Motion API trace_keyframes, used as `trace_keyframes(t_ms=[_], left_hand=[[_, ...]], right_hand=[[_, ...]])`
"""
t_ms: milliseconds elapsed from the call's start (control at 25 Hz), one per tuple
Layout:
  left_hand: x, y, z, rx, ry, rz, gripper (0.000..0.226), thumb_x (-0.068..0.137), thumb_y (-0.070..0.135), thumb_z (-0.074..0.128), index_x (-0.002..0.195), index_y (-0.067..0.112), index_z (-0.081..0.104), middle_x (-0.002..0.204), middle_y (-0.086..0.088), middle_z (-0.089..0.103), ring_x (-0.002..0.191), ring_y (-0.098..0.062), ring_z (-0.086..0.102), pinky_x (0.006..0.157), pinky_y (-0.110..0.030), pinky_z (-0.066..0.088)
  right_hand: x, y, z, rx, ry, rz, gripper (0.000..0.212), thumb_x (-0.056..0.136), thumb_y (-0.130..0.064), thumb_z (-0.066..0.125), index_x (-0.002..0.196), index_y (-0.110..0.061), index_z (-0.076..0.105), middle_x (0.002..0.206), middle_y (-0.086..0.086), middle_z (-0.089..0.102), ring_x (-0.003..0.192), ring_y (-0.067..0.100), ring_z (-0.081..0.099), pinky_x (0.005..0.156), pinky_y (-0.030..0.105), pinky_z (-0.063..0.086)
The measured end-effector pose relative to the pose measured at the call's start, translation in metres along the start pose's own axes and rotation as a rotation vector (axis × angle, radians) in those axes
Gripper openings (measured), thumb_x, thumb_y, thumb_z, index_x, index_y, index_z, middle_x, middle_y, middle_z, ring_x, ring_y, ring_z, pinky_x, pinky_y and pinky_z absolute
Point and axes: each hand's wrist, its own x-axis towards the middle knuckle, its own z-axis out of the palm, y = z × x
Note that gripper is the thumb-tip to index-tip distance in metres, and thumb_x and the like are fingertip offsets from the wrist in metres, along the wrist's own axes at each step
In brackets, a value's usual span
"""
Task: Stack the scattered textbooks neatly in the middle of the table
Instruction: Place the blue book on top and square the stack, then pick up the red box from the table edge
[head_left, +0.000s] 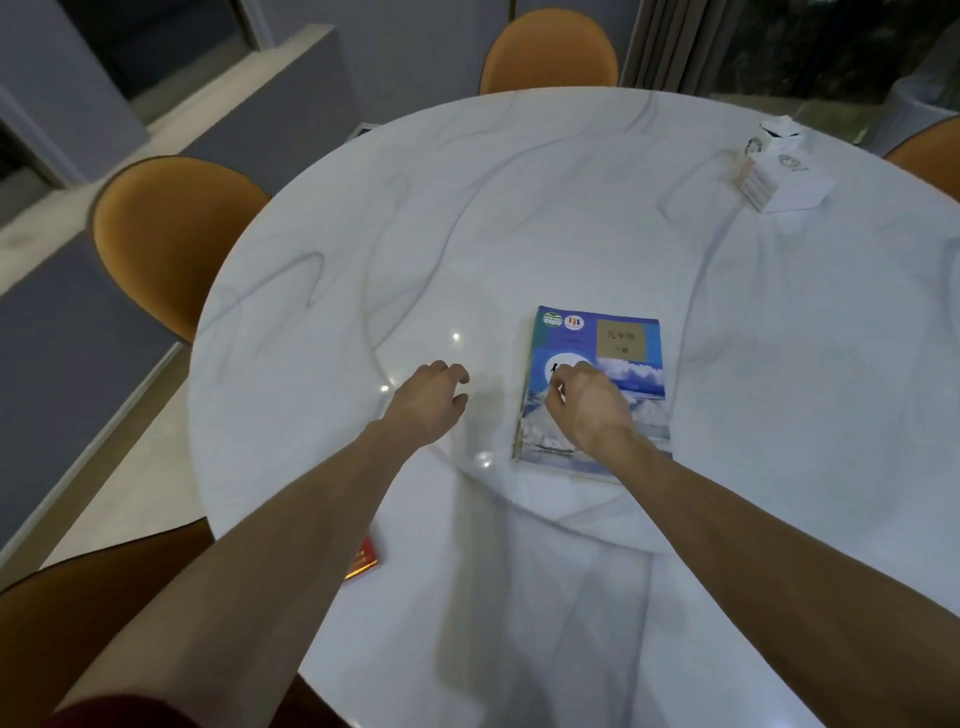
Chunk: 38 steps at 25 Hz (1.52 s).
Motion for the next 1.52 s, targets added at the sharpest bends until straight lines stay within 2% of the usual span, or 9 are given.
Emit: trace_keyframes(t_ms=[360,560,760,920,1040,1120,1240,1360,1520], left_hand=[[-0.078,-0.082,-0.018,-0.001,0.017,-0.105,0.04,0.093,0.026,0.051,0.131,0.016,0.047,0.124,-0.008,0.055,0.116,-0.024,0.05,0.092,-0.04,0.048],[-0.119,-0.124,0.011,-0.038,-0.018,-0.15,0.06,0.088,0.036,0.059,0.14,0.015,0.036,0.135,-0.01,0.047,0.123,-0.026,0.043,0.099,-0.039,0.045],[-0.144,-0.146,0.051,-0.09,-0.081,-0.145,0.084,0.076,0.047,0.069,0.143,0.015,0.029,0.146,-0.009,0.033,0.137,-0.025,0.026,0.107,-0.037,0.037],[-0.159,-0.152,0.075,-0.016,-0.009,-0.098,0.103,0.064,0.07,0.064,0.141,0.011,0.03,0.141,-0.008,0.039,0.133,-0.025,0.031,0.112,-0.036,0.032],[-0.161,-0.154,0.088,-0.017,0.032,-0.074,0.101,0.065,0.065,0.066,0.141,0.01,0.029,0.14,-0.008,0.04,0.132,-0.024,0.033,0.112,-0.036,0.032],[-0.162,-0.153,0.093,-0.045,0.036,-0.081,0.094,0.069,0.057,0.068,0.142,0.011,0.029,0.141,-0.008,0.039,0.132,-0.024,0.033,0.107,-0.035,0.038],[-0.162,-0.153,0.094,-0.096,0.047,-0.086,0.087,0.072,0.052,0.068,0.14,0.011,0.033,0.142,-0.009,0.038,0.132,-0.023,0.032,0.098,-0.035,0.047],[-0.162,-0.153,0.087,-0.114,0.073,-0.052,0.087,0.071,0.054,0.068,0.139,0.011,0.035,0.139,-0.009,0.038,0.132,-0.023,0.031,0.094,-0.034,0.049],[-0.153,-0.143,0.069,-0.135,0.088,0.014,0.085,0.072,0.051,0.07,0.138,0.01,0.036,0.137,-0.01,0.037,0.131,-0.022,0.031,0.092,-0.034,0.05]], right_hand=[[-0.033,-0.086,0.042,0.115,-0.164,-0.179,0.027,0.091,-0.022,0.046,0.107,-0.009,0.063,0.11,0.013,0.062,0.099,0.03,0.06,0.082,0.036,0.049],[-0.051,-0.127,0.08,0.173,-0.302,-0.198,0.028,0.091,-0.023,0.048,0.112,-0.009,0.062,0.109,0.011,0.066,0.096,0.028,0.062,0.082,0.036,0.053],[-0.072,-0.155,0.122,0.15,-0.403,-0.191,0.034,0.092,-0.025,0.049,0.122,-0.011,0.056,0.118,0.011,0.063,0.108,0.026,0.059,0.089,0.035,0.051],[-0.084,-0.166,0.147,0.074,-0.423,-0.152,0.037,0.093,-0.031,0.046,0.125,-0.012,0.05,0.122,0.01,0.055,0.112,0.026,0.054,0.088,0.037,0.048],[-0.089,-0.172,0.159,0.03,-0.39,-0.143,0.038,0.094,-0.034,0.045,0.123,-0.01,0.05,0.12,0.011,0.054,0.111,0.027,0.052,0.087,0.037,0.046],[-0.089,-0.176,0.166,0.07,-0.398,-0.114,0.036,0.094,-0.033,0.046,0.118,-0.007,0.054,0.116,0.013,0.058,0.108,0.027,0.055,0.085,0.034,0.046],[-0.088,-0.18,0.17,0.205,-0.416,-0.054,0.027,0.092,-0.025,0.051,0.104,-0.003,0.061,0.104,0.016,0.067,0.098,0.029,0.062,0.074,0.029,0.043],[-0.089,-0.179,0.164,0.388,-0.401,0.011,0.024,0.09,-0.018,0.055,0.107,-0.003,0.063,0.104,0.016,0.07,0.097,0.028,0.065,0.079,0.028,0.046],[-0.09,-0.172,0.141,0.575,-0.342,0.099,0.027,0.088,-0.021,0.06,0.11,-0.006,0.063,0.103,0.016,0.07,0.094,0.028,0.066,0.081,0.031,0.051]])
